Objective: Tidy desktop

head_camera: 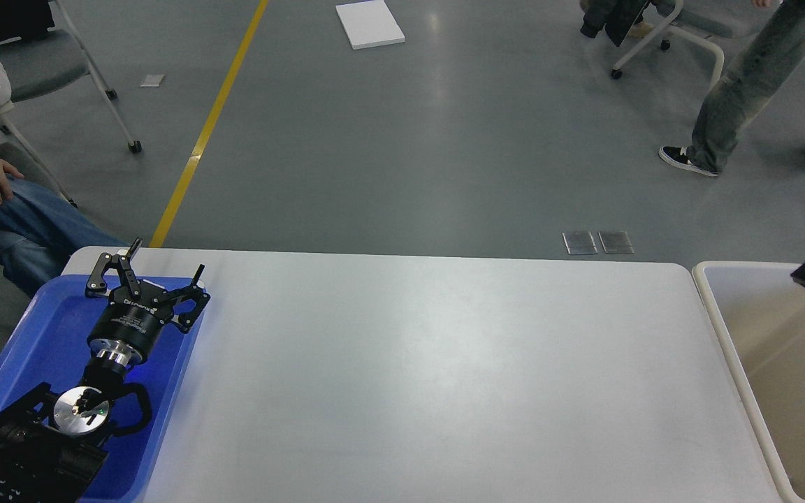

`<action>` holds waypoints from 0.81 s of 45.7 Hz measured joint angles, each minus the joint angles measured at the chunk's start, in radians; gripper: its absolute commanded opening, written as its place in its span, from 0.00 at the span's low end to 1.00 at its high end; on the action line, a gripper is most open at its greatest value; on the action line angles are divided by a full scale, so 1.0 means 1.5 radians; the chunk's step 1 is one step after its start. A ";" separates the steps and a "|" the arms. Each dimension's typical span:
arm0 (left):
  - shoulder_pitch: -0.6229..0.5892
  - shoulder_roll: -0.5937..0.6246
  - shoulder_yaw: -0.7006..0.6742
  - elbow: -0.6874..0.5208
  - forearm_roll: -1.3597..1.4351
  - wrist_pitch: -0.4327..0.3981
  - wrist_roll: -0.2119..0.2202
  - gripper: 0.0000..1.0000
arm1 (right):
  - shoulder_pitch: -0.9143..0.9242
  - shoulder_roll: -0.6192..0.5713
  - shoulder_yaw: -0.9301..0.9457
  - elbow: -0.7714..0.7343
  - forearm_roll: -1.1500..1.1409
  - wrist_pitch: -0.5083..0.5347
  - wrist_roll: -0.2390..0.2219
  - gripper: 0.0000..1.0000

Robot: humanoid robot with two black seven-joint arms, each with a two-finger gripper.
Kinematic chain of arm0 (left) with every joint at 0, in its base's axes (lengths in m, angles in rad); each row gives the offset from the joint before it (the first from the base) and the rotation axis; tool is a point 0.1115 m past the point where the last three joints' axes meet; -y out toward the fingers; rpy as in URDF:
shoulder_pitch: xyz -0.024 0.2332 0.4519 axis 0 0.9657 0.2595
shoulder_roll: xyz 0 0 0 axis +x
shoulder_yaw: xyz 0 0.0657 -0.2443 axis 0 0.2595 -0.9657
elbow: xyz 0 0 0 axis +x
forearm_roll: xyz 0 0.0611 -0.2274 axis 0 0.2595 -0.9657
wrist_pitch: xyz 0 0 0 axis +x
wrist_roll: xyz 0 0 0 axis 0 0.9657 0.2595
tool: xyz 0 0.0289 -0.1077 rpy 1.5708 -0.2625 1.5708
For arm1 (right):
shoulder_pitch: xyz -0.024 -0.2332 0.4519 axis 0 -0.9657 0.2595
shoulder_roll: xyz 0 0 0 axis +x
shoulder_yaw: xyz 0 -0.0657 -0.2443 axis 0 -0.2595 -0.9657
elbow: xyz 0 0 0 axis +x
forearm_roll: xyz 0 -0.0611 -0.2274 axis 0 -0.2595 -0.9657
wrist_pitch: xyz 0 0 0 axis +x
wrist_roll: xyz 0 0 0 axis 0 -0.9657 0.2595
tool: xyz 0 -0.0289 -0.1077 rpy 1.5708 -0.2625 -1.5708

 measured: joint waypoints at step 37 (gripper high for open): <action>0.000 0.000 0.000 0.000 0.000 0.000 0.000 1.00 | 0.090 0.020 0.753 0.295 0.001 0.000 0.088 1.00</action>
